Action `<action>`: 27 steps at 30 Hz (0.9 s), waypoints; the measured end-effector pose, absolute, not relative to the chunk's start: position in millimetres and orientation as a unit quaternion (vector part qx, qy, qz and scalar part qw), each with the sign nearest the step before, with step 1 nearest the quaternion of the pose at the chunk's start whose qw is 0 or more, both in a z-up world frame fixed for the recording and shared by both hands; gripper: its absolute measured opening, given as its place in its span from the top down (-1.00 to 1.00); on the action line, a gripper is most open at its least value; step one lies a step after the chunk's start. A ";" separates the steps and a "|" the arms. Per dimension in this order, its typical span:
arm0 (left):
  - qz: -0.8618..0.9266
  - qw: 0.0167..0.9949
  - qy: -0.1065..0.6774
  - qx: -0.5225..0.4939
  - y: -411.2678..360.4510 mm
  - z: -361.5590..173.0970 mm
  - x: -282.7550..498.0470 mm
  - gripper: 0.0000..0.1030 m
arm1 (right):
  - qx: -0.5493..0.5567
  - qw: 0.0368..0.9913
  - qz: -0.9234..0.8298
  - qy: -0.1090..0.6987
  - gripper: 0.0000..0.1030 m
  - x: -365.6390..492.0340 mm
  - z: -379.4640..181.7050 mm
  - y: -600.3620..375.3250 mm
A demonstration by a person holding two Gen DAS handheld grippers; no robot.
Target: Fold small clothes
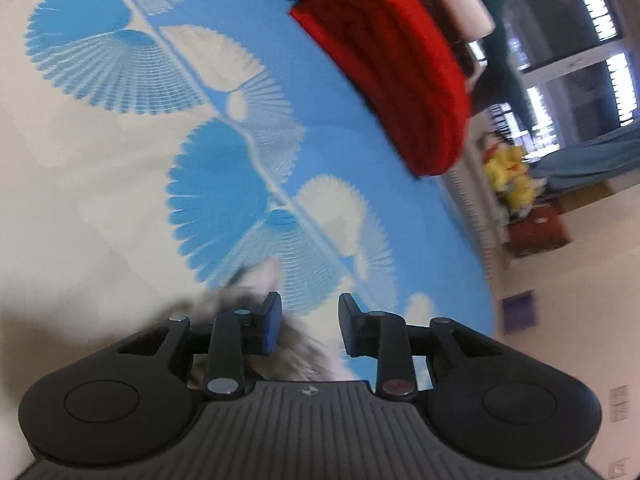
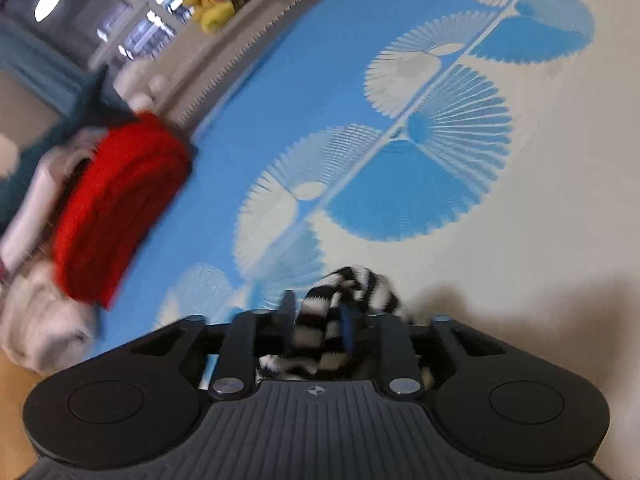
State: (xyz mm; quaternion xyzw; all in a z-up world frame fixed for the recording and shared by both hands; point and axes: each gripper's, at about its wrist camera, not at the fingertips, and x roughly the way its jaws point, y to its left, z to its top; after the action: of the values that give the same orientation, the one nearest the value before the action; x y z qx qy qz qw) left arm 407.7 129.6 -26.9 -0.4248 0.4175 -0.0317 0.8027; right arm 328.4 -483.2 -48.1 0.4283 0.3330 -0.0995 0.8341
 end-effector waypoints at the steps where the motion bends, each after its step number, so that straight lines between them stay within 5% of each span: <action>1: -0.047 0.806 0.413 -0.422 127.9 -23.3 408.0 0.36 | 0.431 0.838 -0.094 0.321 0.29 328.3 -45.3 -481.7; 5: -0.108 0.831 0.443 -0.319 96.0 -11.0 407.7 0.16 | 0.393 0.875 -0.091 0.268 -0.04 319.4 -22.7 -476.4; 12: -0.158 0.852 0.490 -0.093 21.1 -32.8 391.4 0.07 | 0.223 0.901 0.010 0.371 -0.03 317.9 -24.5 -438.3; 21: -0.020 0.892 0.446 -0.069 23.1 -38.8 408.8 0.05 | 0.057 0.898 0.095 0.426 -0.06 323.9 -44.0 -361.6; 27: -0.017 0.886 0.456 -0.083 22.3 -46.9 429.0 -0.08 | 0.025 0.880 0.120 0.458 -0.35 340.6 -60.3 -326.5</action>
State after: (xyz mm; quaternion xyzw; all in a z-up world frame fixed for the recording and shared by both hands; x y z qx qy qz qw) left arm 429.0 22.3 -46.9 -0.0830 0.4565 -0.0171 0.8857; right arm 340.6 -326.5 -60.3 0.0247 0.4585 0.1199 0.8802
